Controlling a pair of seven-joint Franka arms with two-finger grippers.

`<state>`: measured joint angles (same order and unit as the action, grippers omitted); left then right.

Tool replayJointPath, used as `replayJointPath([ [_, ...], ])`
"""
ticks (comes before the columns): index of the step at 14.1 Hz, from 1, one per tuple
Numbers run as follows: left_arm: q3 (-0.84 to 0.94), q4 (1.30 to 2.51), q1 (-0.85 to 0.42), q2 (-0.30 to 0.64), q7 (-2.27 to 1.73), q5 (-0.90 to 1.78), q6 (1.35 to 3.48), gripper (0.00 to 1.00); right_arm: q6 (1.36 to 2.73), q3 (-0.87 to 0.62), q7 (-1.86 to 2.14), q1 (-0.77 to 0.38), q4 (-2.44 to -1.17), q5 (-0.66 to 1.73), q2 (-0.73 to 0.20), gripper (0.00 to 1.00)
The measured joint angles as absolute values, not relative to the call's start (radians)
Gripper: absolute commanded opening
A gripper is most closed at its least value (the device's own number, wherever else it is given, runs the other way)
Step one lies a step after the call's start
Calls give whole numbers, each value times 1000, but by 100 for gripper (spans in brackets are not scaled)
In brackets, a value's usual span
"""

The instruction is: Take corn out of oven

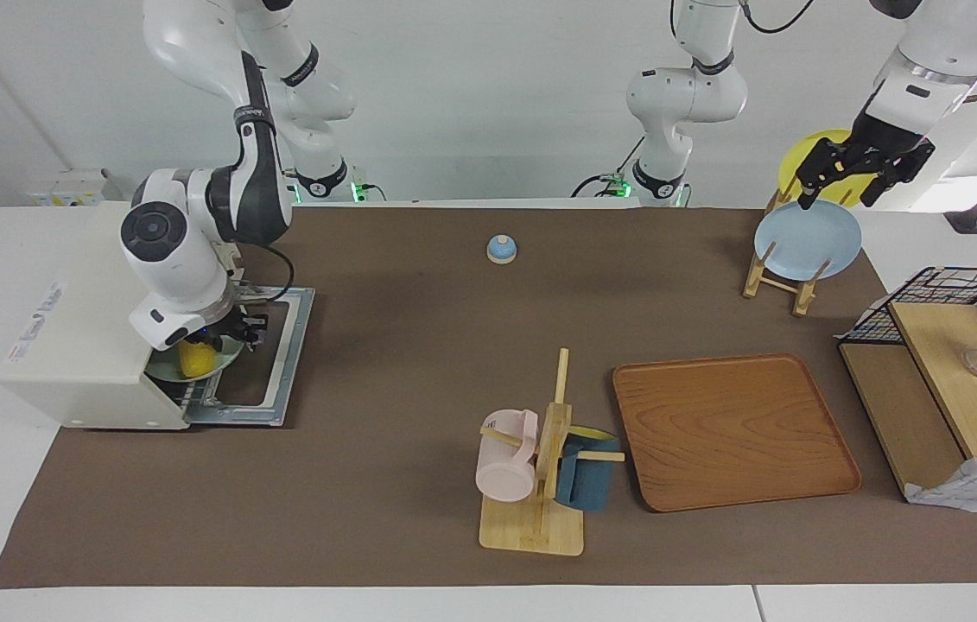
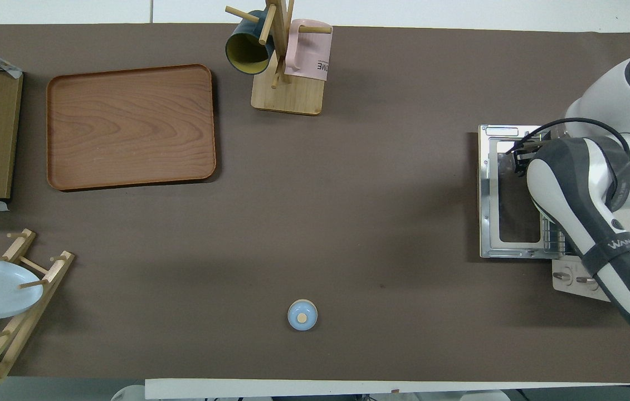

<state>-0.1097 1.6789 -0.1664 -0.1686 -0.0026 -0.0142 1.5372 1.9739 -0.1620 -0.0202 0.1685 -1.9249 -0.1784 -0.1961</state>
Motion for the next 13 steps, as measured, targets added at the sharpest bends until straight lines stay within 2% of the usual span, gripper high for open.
replayJointPath([
  [2,-110,1679,-166,-169,-3,-14,1537,100,1999,-162,-20,167,-1947,-178,-196,36],
  [3,-110,1679,-166,-169,-3,-14,1537,100,2012,-162,-20,167,-1963,-178,-196,14],
  [4,-110,1679,-166,-169,-3,-14,1537,100,2014,-162,-19,164,-1974,-181,-196,0],
  [8,-110,1679,-166,-169,-3,-14,1537,100,1912,-164,-3,101,-1937,-209,-183,0],
  [13,-110,1679,-166,-169,-3,-14,1537,100,1706,-169,-190,-140,-1746,-211,-211,0],
])
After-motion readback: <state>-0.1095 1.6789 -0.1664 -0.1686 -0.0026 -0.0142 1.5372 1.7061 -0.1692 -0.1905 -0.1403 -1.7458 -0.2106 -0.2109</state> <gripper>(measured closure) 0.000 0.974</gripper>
